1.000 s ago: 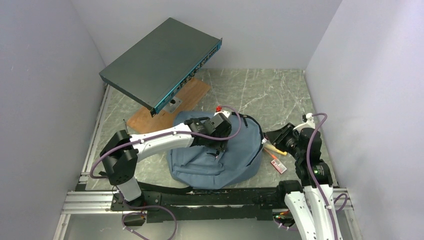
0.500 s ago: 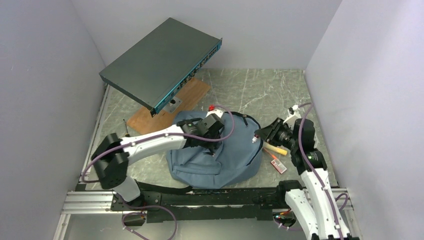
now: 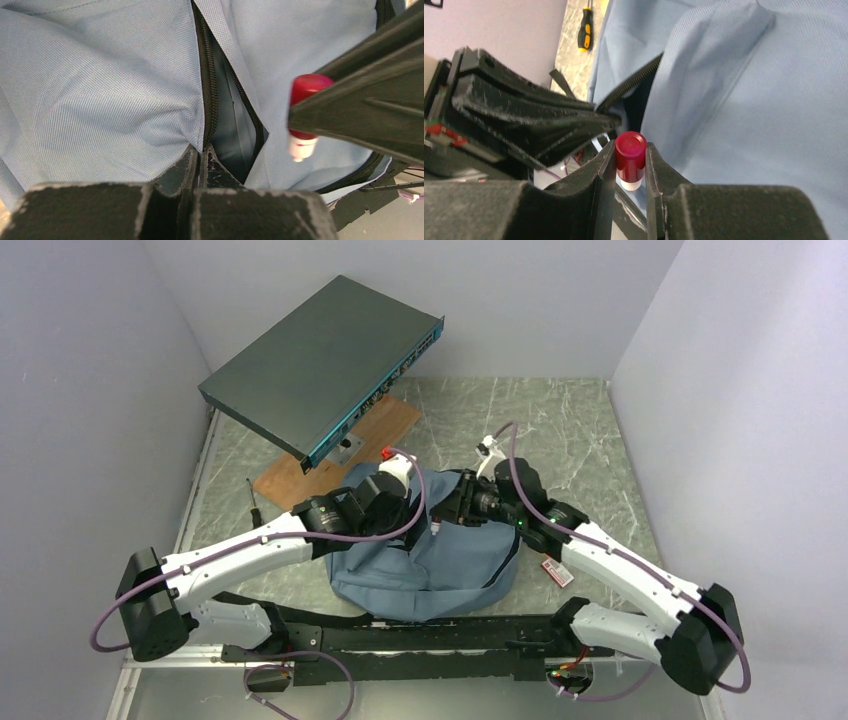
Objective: Pack the student bag
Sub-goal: Place the personal item in the student bag.
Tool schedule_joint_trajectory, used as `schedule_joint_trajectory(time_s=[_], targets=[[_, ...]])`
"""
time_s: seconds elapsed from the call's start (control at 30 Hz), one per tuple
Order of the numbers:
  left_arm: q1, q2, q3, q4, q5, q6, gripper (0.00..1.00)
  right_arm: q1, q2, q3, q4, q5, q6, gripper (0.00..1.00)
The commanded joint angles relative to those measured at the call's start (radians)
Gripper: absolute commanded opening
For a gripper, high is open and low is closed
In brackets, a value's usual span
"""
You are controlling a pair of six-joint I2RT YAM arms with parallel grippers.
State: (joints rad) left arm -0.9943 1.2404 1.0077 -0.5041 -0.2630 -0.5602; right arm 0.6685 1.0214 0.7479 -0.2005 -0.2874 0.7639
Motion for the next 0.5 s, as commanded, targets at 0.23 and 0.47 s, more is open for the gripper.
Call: schedule_joint_trajectory(time_s=[0.23,0.47], targets=[[0.010,-0.052,0.020,0.077,0.018,0.032,0.00,0.189,0.161,0.063,0.258,0.306,0.095,0.00],[0.011,-0.096,0.005,0.069,-0.012,0.032,0.00,0.215,0.213,0.022,0.222,0.421,0.089,0.22]])
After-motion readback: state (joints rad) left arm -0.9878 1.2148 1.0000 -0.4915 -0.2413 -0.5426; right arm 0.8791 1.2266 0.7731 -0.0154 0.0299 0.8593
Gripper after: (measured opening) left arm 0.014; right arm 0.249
